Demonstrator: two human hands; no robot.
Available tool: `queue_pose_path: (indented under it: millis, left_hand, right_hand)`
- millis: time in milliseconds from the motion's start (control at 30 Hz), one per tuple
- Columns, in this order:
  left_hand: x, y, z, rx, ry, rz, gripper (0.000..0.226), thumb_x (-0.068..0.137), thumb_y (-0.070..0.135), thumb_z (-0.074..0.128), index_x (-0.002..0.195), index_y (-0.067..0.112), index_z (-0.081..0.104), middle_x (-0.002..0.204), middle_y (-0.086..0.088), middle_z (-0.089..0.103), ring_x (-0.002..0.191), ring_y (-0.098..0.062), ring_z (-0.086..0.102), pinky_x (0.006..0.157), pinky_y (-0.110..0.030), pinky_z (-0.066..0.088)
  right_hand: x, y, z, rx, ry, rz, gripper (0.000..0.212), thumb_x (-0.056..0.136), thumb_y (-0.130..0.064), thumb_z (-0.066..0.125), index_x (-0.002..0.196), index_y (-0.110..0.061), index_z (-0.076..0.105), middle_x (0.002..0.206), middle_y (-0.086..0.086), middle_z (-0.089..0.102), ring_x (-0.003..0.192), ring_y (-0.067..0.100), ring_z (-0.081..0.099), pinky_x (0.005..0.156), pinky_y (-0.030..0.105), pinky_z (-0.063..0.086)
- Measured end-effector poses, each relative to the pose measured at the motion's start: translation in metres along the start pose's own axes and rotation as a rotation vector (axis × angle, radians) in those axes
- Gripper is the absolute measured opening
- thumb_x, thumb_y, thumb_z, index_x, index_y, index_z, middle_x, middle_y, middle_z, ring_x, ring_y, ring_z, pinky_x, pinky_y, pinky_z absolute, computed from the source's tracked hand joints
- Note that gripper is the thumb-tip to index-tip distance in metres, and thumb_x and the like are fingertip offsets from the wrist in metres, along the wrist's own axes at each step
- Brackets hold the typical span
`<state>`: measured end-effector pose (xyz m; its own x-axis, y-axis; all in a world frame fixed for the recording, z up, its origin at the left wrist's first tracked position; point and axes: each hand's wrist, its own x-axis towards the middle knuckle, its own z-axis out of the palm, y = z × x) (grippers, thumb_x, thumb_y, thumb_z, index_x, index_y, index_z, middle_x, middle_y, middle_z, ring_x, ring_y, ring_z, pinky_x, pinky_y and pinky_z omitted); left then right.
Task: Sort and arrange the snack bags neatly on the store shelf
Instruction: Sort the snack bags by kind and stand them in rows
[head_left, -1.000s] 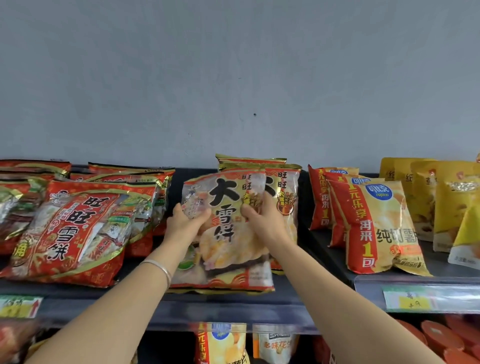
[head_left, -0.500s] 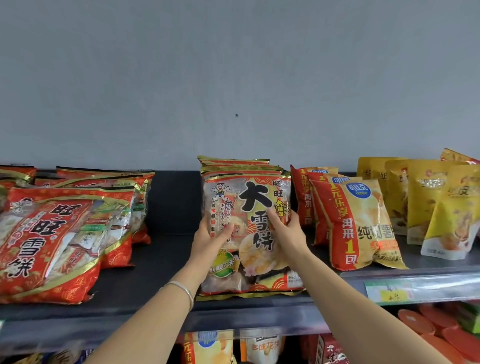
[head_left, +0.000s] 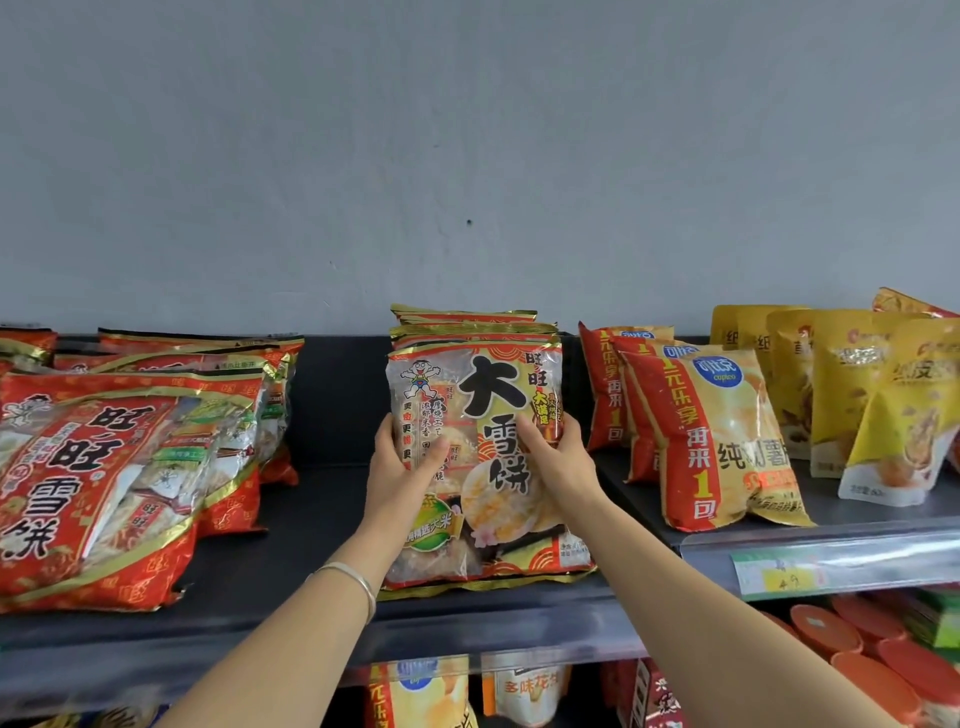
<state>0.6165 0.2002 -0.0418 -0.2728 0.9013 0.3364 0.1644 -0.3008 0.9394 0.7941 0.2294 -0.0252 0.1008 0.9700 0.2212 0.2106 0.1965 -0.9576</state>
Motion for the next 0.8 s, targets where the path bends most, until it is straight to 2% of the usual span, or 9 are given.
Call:
queue_pose_path:
  millis: [67, 100, 167, 233, 300, 500, 667, 800]
  left_hand:
    - [0.001, 0.002, -0.001, 0.084, 0.03, 0.021, 0.106, 0.057, 0.082, 0.06, 0.143, 0.042, 0.015, 0.149, 0.005, 0.032, 0.134, -0.021, 0.037, 0.108, -0.057, 0.029]
    - [0.001, 0.006, -0.002, 0.138, 0.057, 0.042, 0.105, 0.06, 0.08, 0.058, 0.145, 0.04, 0.012, 0.153, 0.004, 0.024, 0.137, -0.023, 0.031, 0.11, -0.059, 0.023]
    - [0.003, 0.013, -0.003, 0.269, 0.148, 0.123, 0.091, 0.077, 0.064, 0.06, 0.148, 0.033, 0.013, 0.154, 0.0, 0.018, 0.139, -0.026, 0.025, 0.11, -0.057, 0.019]
    - [0.007, 0.021, -0.005, 0.383, 0.262, 0.228, 0.075, 0.086, 0.046, 0.06, 0.146, 0.025, 0.022, 0.151, -0.005, 0.025, 0.137, -0.026, 0.027, 0.107, -0.054, 0.022]
    - [0.01, 0.028, -0.006, 0.474, 0.331, 0.347, 0.063, 0.087, 0.034, 0.062, 0.142, 0.02, 0.034, 0.144, -0.007, 0.036, 0.132, -0.025, 0.034, 0.103, -0.051, 0.03]
    - [0.007, 0.038, 0.009, 0.605, 0.273, 0.61, 0.039, 0.086, 0.022, 0.063, 0.124, 0.018, 0.056, 0.129, -0.002, 0.054, 0.121, -0.023, 0.047, 0.093, -0.044, 0.038]
    - [0.016, 0.043, 0.015, 0.622, 0.255, 0.655, 0.03, 0.085, 0.021, 0.064, 0.116, 0.019, 0.062, 0.121, 0.001, 0.06, 0.114, -0.021, 0.052, 0.087, -0.043, 0.041]
    - [0.033, 0.06, 0.007, 0.568, 0.307, 0.647, 0.032, 0.087, 0.021, 0.062, 0.119, 0.019, 0.061, 0.124, 0.0, 0.058, 0.118, -0.022, 0.049, 0.09, -0.043, 0.04]
  right_hand:
    - [0.0, -0.003, -0.001, -0.039, 0.037, -0.011, 0.097, 0.069, -0.078, 0.055, 0.146, -0.027, 0.027, 0.138, 0.003, 0.049, 0.122, 0.025, 0.052, 0.103, 0.048, 0.044]
    - [-0.001, -0.006, -0.002, -0.078, 0.065, -0.024, 0.099, 0.071, -0.077, 0.054, 0.149, -0.027, 0.023, 0.145, 0.005, 0.042, 0.128, 0.027, 0.047, 0.105, 0.048, 0.042]
    - [0.0, -0.012, -0.005, -0.168, 0.138, -0.079, 0.086, 0.084, -0.064, 0.053, 0.151, -0.025, 0.018, 0.152, 0.007, 0.03, 0.136, 0.03, 0.036, 0.108, 0.049, 0.037]
    - [0.001, -0.015, -0.008, -0.282, 0.202, -0.145, 0.075, 0.09, -0.055, 0.053, 0.151, -0.025, 0.02, 0.153, 0.007, 0.027, 0.138, 0.031, 0.032, 0.108, 0.049, 0.037]
    - [-0.001, -0.018, -0.009, -0.387, 0.245, -0.211, 0.067, 0.092, -0.049, 0.053, 0.148, -0.024, 0.027, 0.151, 0.007, 0.029, 0.136, 0.031, 0.033, 0.106, 0.048, 0.039]
    - [-0.011, -0.021, -0.008, -0.612, 0.281, -0.357, 0.054, 0.095, -0.044, 0.05, 0.142, -0.023, 0.038, 0.15, 0.006, 0.031, 0.134, 0.032, 0.032, 0.103, 0.046, 0.039]
    - [-0.007, -0.033, -0.014, -0.72, 0.281, -0.44, 0.048, 0.096, -0.039, 0.05, 0.14, -0.023, 0.041, 0.15, 0.006, 0.031, 0.136, 0.03, 0.031, 0.103, 0.043, 0.036]
    - [0.014, -0.063, -0.014, -0.727, 0.281, -0.542, 0.045, 0.097, -0.038, 0.047, 0.139, -0.022, 0.045, 0.147, 0.005, 0.037, 0.135, 0.028, 0.034, 0.103, 0.043, 0.036]
